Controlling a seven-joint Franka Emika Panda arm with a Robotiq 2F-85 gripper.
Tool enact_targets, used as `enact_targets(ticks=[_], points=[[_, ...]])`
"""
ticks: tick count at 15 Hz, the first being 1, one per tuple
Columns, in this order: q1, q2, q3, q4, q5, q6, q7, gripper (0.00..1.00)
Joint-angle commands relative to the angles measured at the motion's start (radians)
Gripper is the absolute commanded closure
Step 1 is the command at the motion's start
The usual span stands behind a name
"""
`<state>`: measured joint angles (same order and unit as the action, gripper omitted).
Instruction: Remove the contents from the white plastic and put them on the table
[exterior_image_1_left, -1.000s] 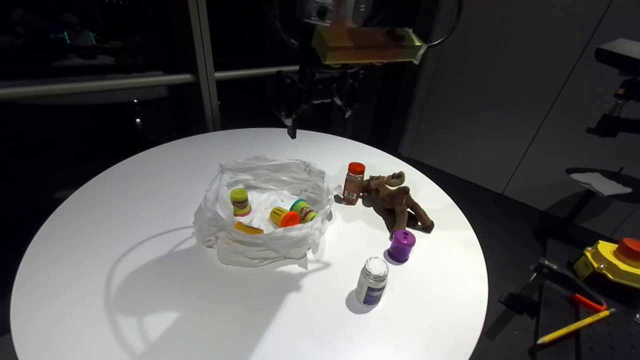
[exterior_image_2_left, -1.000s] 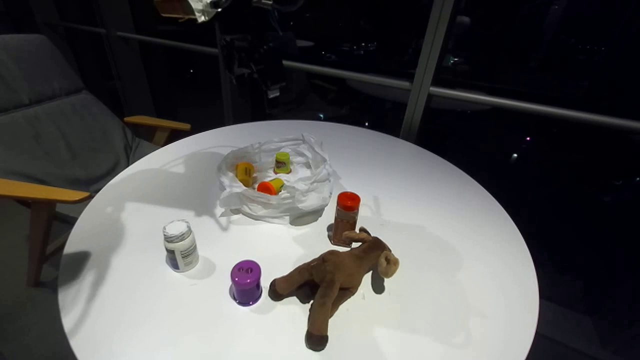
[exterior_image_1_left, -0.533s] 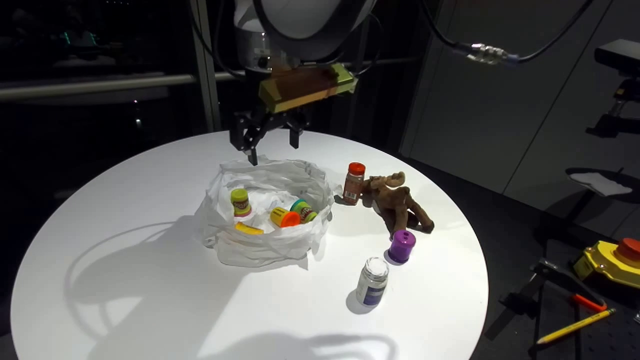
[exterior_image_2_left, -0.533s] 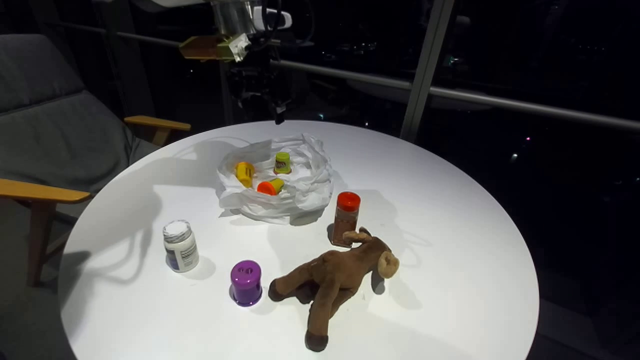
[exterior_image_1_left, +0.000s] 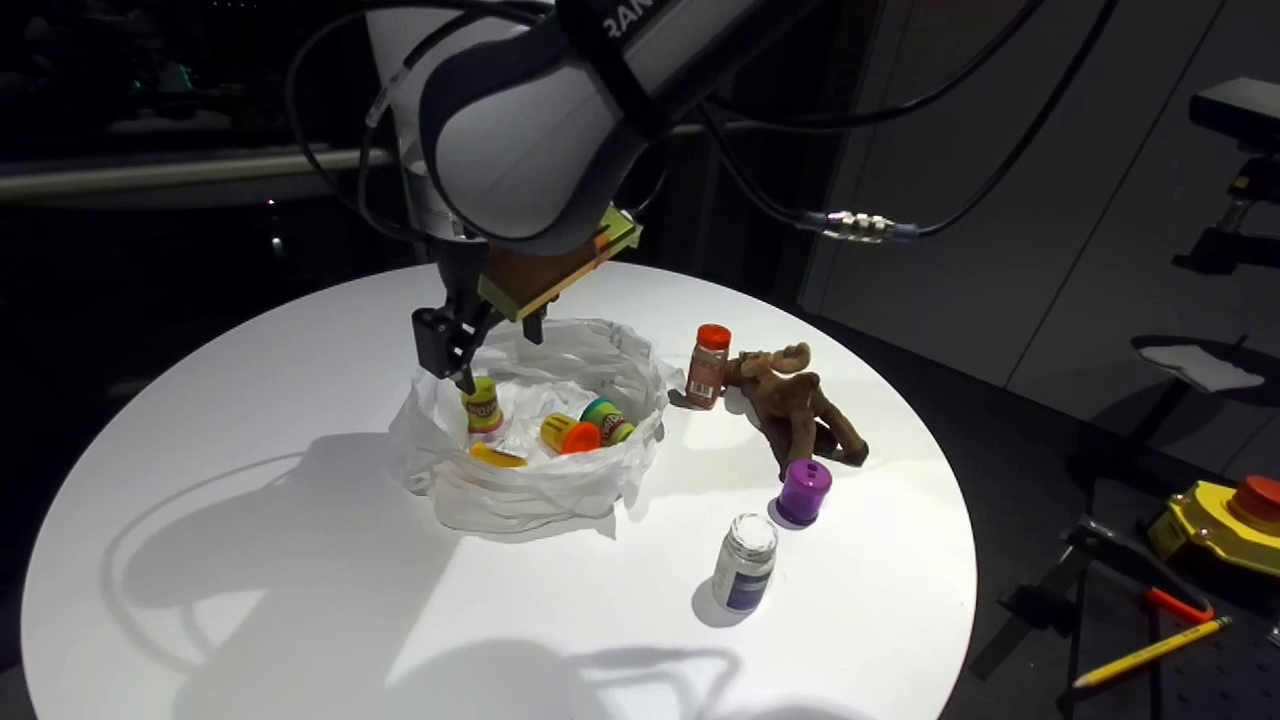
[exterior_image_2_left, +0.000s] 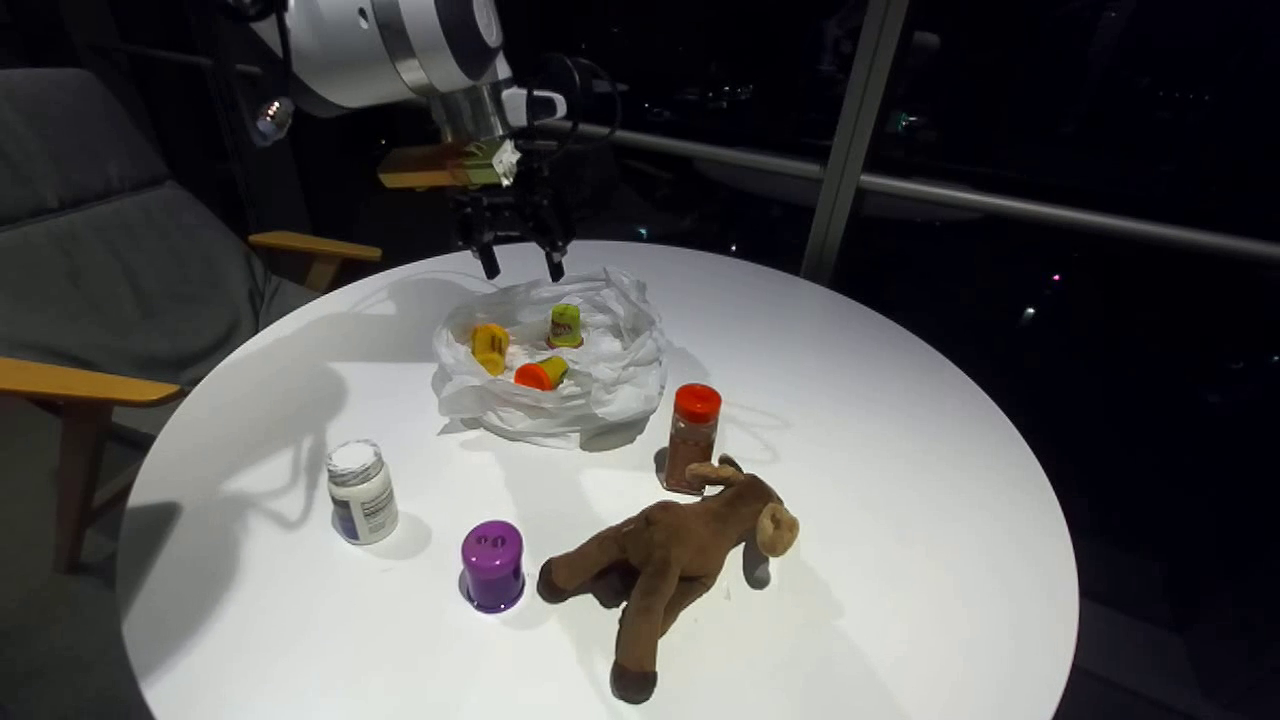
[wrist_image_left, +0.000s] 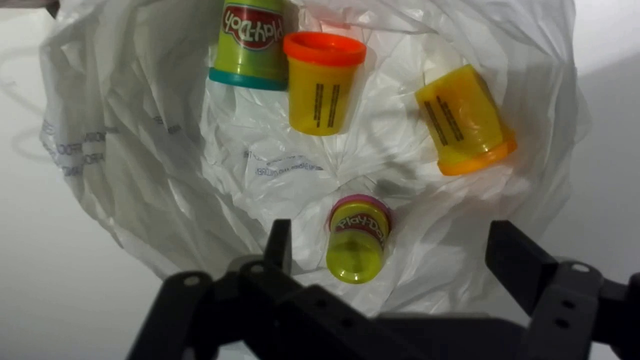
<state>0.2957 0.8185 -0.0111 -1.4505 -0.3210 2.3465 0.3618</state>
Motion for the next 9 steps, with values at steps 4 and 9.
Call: enact_targets(ticks=[4,9], points=[[-0.018,0.182,-0.008,0.241,0.027,-0.026,-0.158,0.00],[-0.037,0.262,-0.001,0.353,0.051,-0.053,-0.232,0.00]])
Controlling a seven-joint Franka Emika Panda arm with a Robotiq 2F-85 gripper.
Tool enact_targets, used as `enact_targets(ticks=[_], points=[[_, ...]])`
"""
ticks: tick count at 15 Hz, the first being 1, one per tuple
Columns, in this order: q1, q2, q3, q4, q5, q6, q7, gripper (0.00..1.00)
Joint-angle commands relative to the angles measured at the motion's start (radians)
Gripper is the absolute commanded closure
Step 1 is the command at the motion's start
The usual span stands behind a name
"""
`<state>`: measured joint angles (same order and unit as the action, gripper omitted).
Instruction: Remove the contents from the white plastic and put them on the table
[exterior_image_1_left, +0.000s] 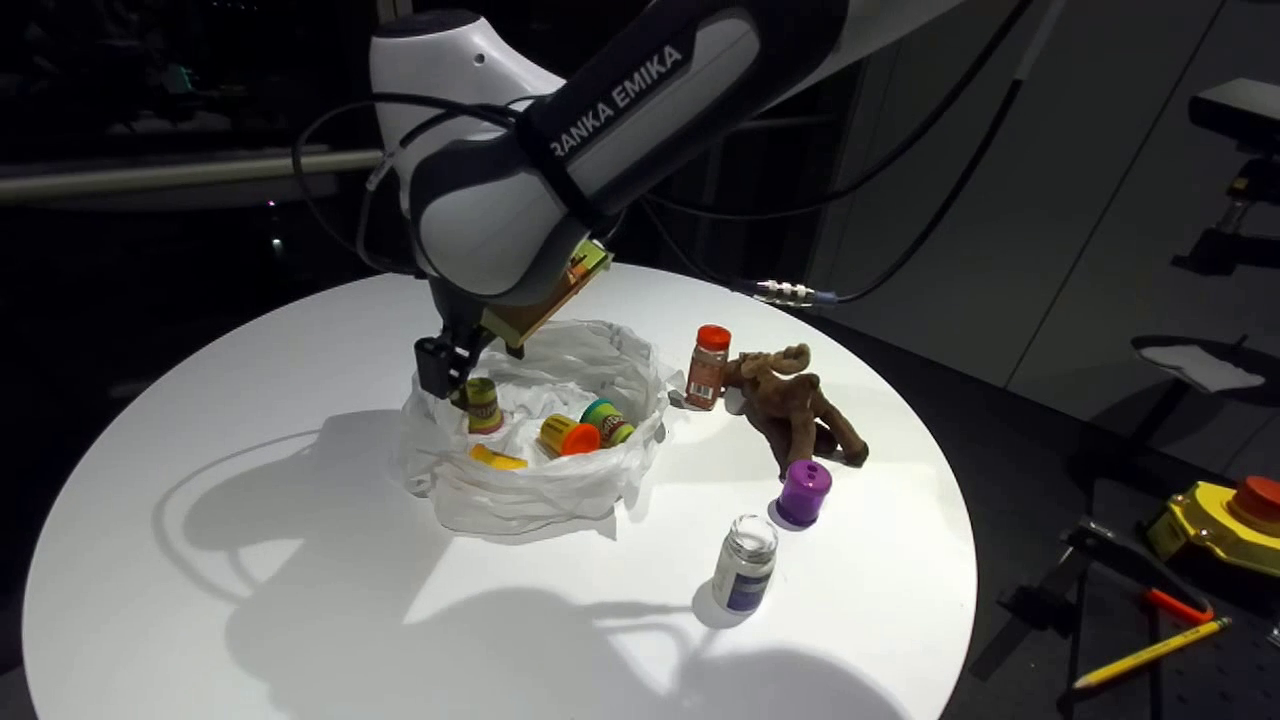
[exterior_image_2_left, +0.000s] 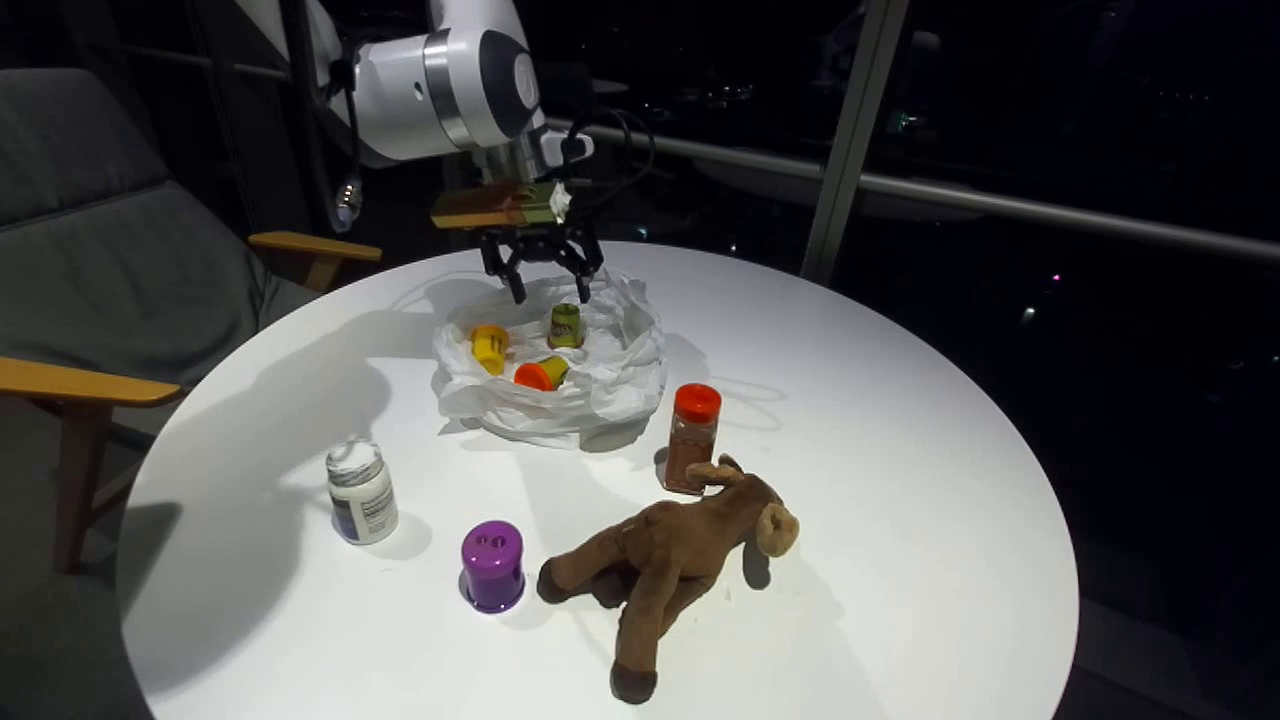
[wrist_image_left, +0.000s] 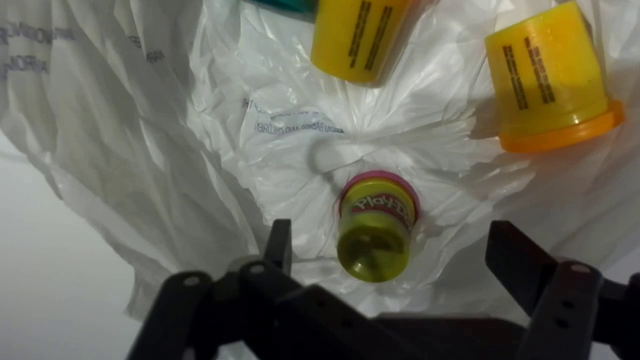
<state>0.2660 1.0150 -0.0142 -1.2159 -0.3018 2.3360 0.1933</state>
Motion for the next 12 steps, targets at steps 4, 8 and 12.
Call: enact_targets(ticks=[4,8,12], points=[[-0.017,0.112,0.002,0.182,0.045,-0.073,-0.107,0.00],[-0.035,0.147,0.014,0.243,0.073,-0.104,-0.141,0.00],[-0.051,0.177,0.027,0.304,0.111,-0.135,-0.178,0.00]])
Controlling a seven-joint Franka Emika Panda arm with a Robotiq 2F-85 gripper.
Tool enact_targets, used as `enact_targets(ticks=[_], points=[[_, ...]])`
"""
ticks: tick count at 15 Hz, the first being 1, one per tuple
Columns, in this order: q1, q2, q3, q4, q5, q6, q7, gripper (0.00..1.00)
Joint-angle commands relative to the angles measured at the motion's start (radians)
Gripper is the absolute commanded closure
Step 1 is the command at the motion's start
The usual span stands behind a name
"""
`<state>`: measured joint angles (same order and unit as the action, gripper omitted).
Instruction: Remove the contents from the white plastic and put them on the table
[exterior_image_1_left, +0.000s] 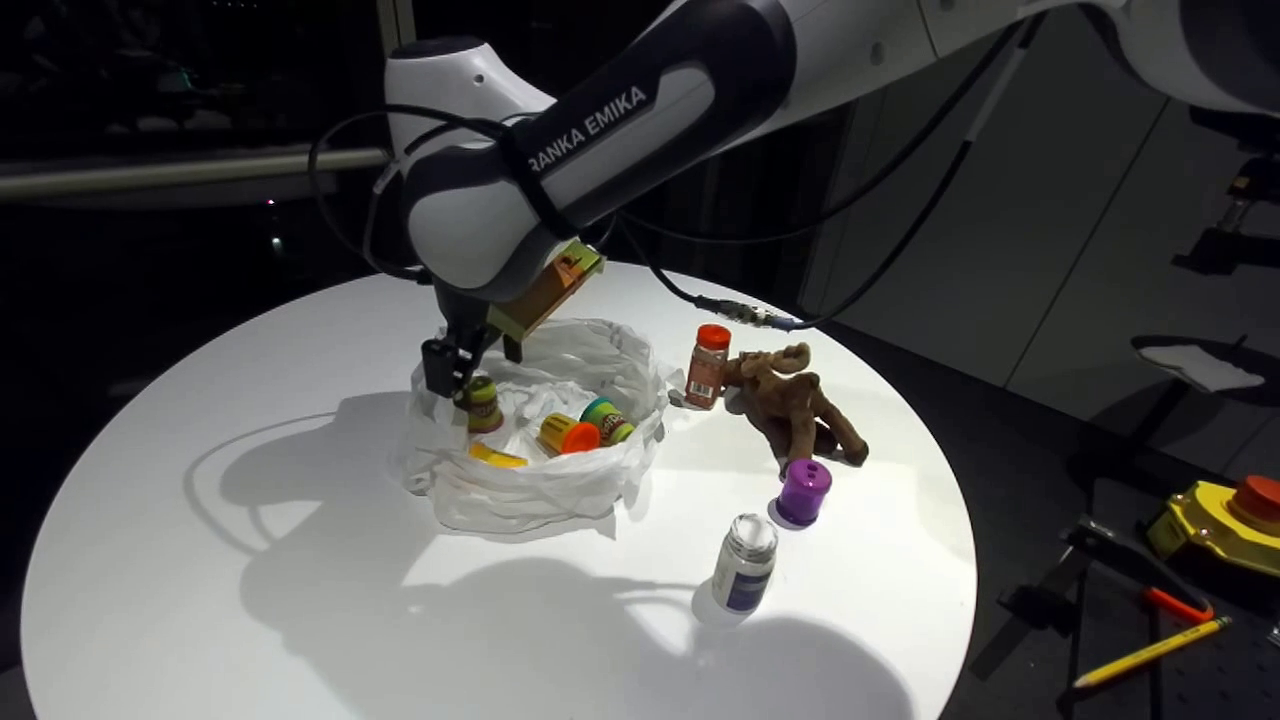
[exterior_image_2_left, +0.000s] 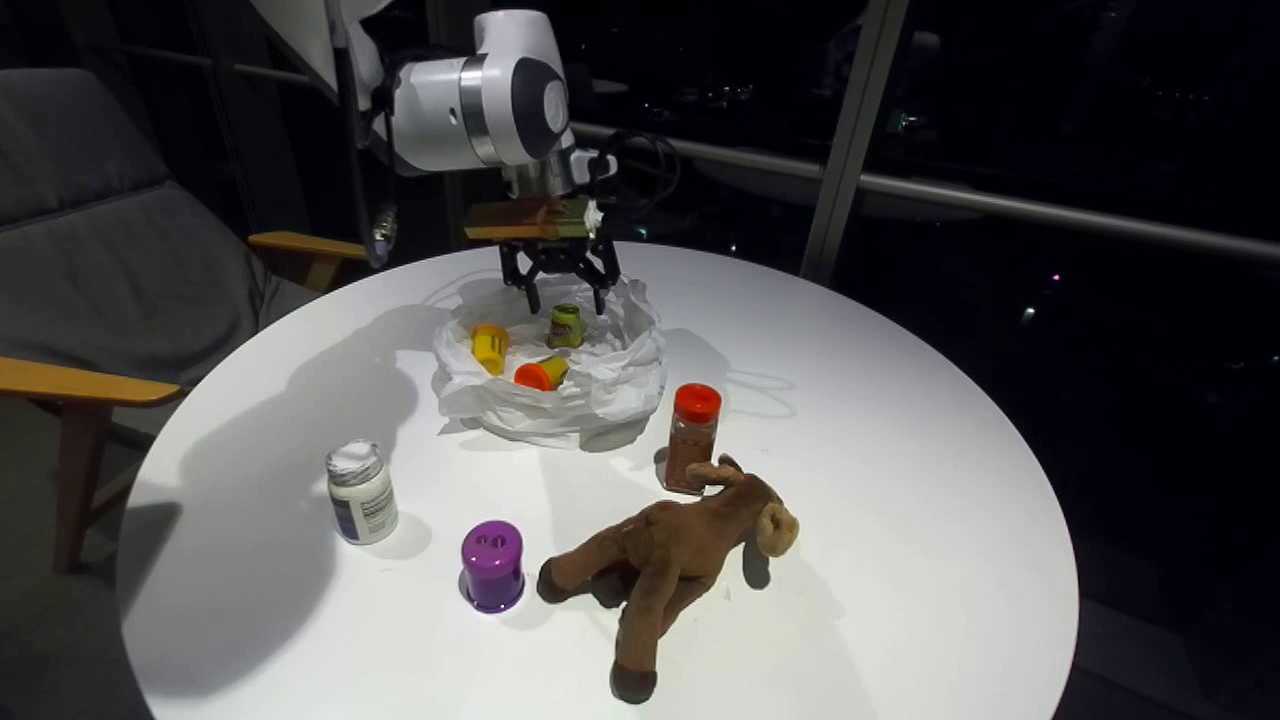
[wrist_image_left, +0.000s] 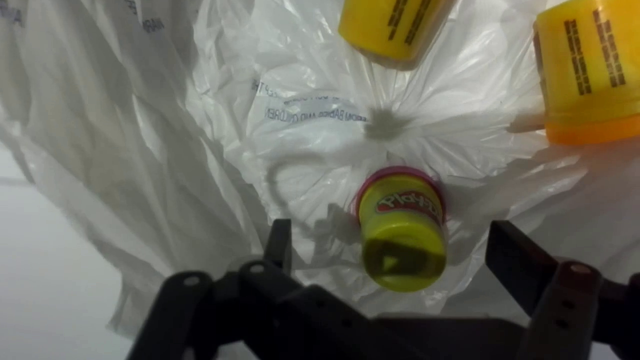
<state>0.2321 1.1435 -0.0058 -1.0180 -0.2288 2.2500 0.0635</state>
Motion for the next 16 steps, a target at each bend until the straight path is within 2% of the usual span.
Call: enact_targets(ticks=[1,2,4,5,7,11,13,16], points=[[-0.019,0.055,0.020,0.121,0.044,-0.057,-0.055,0.00],[-0.022,0.063,0.022,0.135,0.051,-0.065,-0.060,0.01],[-0.024,0.076,0.024,0.162,0.058,-0.084,-0.069,0.13],[-0.026,0.084,0.026,0.176,0.061,-0.095,-0.075,0.27],[-0.028,0.100,0.028,0.199,0.069,-0.113,-0.081,0.47],[-0.032,0.126,0.039,0.243,0.086,-0.139,-0.104,0.79],[-0.032,0.137,0.041,0.265,0.091,-0.153,-0.112,0.76],[-0.037,0.111,0.044,0.250,0.082,-0.172,-0.099,0.79]])
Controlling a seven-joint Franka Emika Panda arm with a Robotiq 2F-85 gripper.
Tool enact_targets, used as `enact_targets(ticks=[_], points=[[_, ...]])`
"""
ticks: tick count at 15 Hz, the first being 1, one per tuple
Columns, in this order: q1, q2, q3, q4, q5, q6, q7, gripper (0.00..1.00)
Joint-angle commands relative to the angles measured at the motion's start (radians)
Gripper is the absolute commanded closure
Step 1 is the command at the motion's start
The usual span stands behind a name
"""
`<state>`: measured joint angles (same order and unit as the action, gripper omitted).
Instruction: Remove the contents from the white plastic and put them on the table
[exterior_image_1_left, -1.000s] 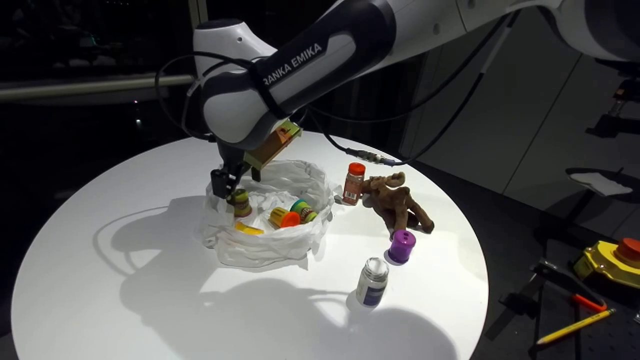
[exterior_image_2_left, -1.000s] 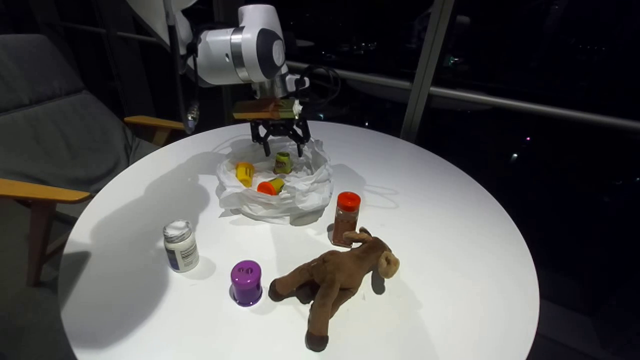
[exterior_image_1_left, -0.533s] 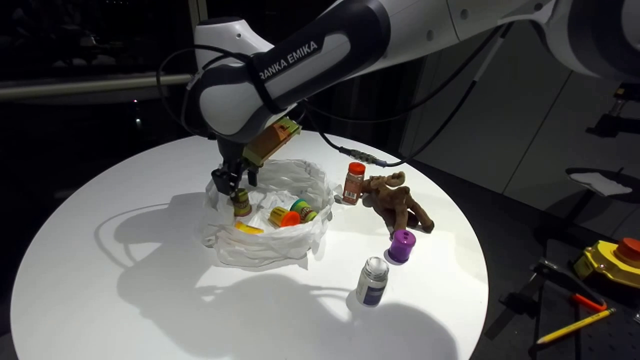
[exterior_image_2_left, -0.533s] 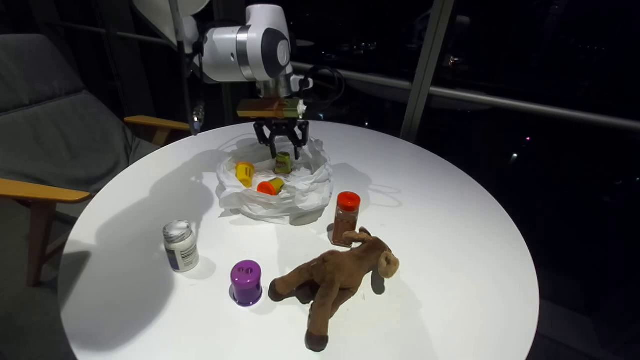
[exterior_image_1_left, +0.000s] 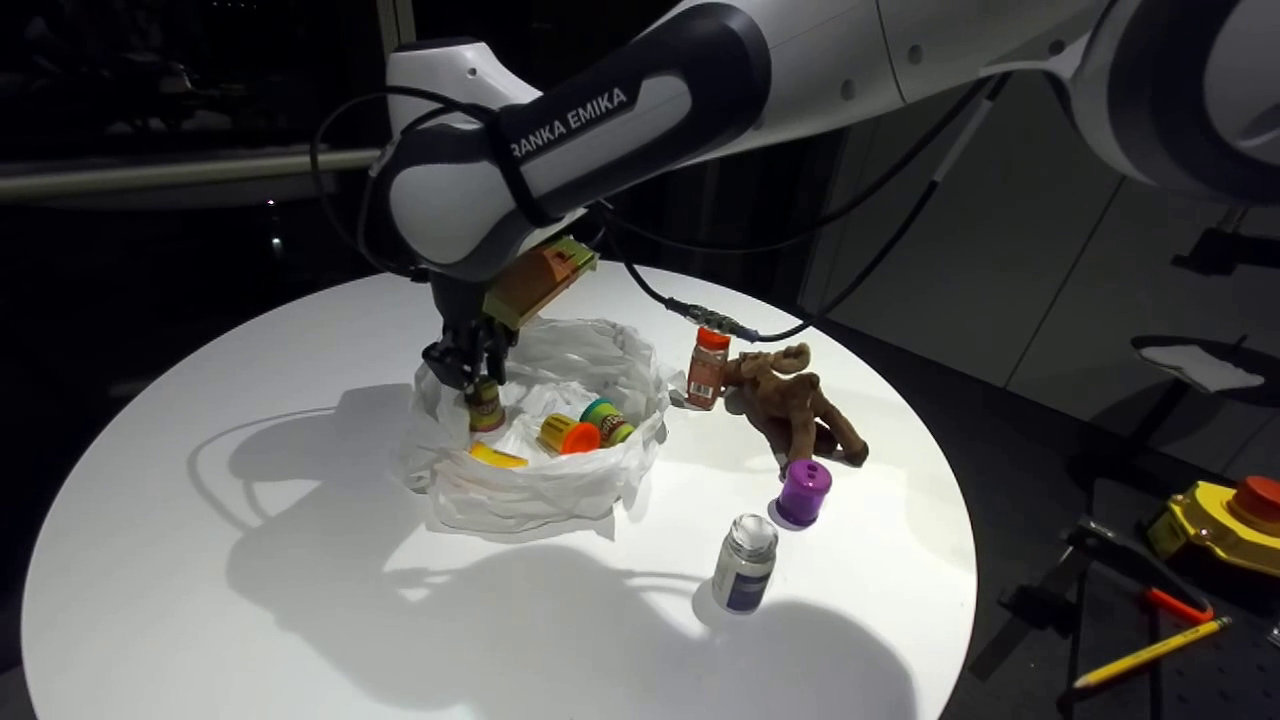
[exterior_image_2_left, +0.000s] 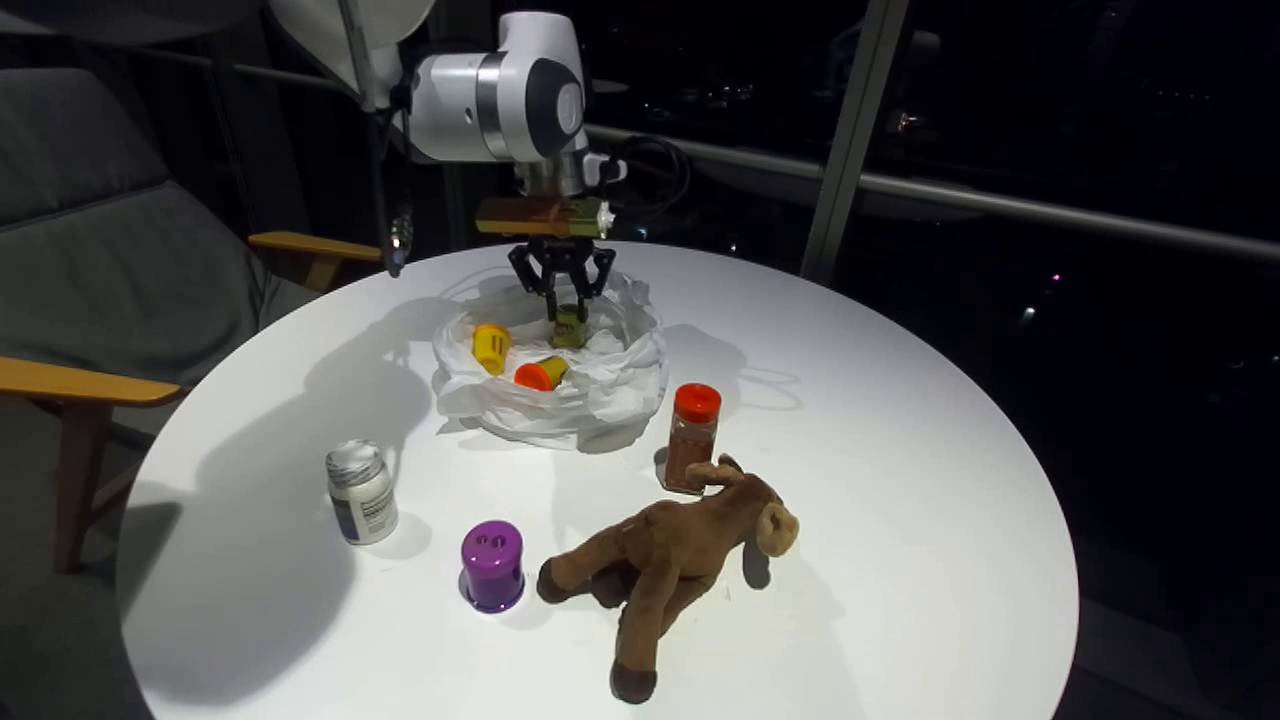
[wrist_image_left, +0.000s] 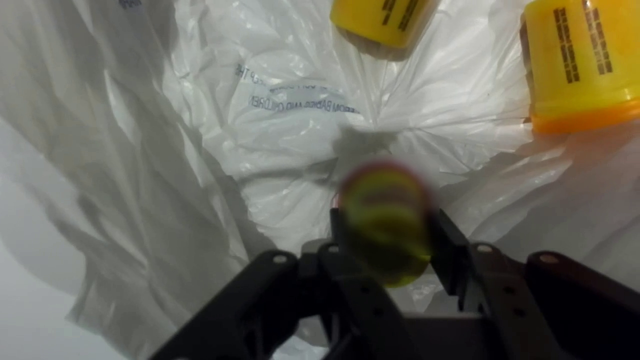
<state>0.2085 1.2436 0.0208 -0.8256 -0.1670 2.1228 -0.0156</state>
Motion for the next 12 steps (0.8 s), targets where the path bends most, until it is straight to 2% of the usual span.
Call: enact_targets(ticks=[1,4,7,12], points=[[-0.012,-0.006,0.014,0.045,0.019,-0.054,-0.006,0.80],[0.009,-0.083,-0.020,-0.026,-0.008,-0.036,0.059,0.83],[0.038,-0.200,-0.058,-0.147,-0.035,-0.021,0.164,0.83],[0.142,-0.374,-0.113,-0.387,-0.099,-0.064,0.332,0.83]])
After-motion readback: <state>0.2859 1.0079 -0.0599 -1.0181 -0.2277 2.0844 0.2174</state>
